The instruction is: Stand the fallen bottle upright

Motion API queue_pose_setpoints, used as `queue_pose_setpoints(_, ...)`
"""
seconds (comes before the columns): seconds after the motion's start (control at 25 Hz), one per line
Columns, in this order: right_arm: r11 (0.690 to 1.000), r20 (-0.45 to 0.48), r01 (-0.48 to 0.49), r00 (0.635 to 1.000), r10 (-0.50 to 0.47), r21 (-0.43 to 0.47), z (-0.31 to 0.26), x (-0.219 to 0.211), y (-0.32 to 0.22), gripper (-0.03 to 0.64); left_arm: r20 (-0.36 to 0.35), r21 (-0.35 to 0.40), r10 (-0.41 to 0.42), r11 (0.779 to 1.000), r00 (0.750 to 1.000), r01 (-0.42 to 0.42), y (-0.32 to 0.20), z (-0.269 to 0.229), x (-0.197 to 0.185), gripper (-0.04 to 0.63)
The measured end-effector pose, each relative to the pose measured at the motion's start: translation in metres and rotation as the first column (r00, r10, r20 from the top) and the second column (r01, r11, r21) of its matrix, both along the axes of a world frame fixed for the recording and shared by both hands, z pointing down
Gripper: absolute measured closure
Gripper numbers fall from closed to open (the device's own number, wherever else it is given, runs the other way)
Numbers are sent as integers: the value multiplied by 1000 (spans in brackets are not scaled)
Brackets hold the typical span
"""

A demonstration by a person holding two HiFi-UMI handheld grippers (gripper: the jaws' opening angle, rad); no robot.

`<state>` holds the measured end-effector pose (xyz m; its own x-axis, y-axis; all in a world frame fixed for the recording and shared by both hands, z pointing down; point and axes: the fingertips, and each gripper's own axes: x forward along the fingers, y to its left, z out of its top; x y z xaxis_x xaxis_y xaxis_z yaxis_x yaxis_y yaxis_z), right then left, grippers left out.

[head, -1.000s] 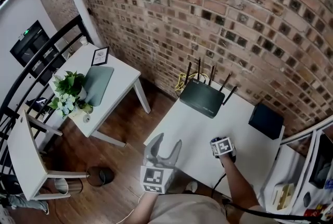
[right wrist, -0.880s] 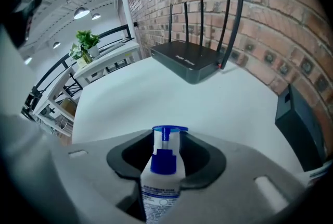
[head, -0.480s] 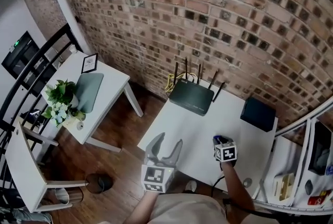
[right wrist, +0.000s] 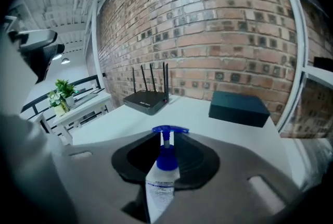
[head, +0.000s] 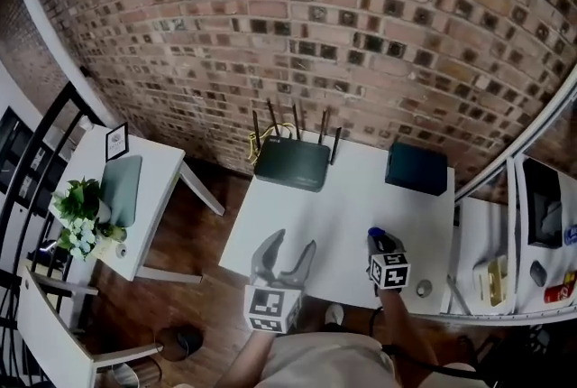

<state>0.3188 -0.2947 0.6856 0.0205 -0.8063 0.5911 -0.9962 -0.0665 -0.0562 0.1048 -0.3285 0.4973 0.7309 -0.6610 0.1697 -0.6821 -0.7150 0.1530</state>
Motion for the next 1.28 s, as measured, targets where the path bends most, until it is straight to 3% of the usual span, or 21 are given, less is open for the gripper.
queue_pose_setpoints(0.24, 974, 6, -205, 979, 205, 97, -9, 21, 48, 554, 1, -4, 87, 996, 996, -87, 11, -3, 26, 311)
queue_pose_setpoints(0.52, 923, 52, -347, 938, 343, 164, -15, 36, 84, 554, 5, -10, 187, 982, 982, -187, 33, -3, 49, 311)
queue_pose_setpoints(0.8, 898, -11, -380, 920, 392, 223, -17, 23, 115, 554, 10, -14, 231, 973, 973, -231, 43, 0, 55, 311)
queue_pose_setpoints(0.96, 871, 7, -405, 908, 420, 278, -19, 17, 129, 554, 11, -18, 251, 968, 968, -251, 49, 2, 53, 311)
queue_pose_setpoints(1.28, 854, -17, -398, 904, 428, 335, -20, -2, 156, 551, 12, -25, 280, 960, 960, -279, 64, 6, 43, 311)
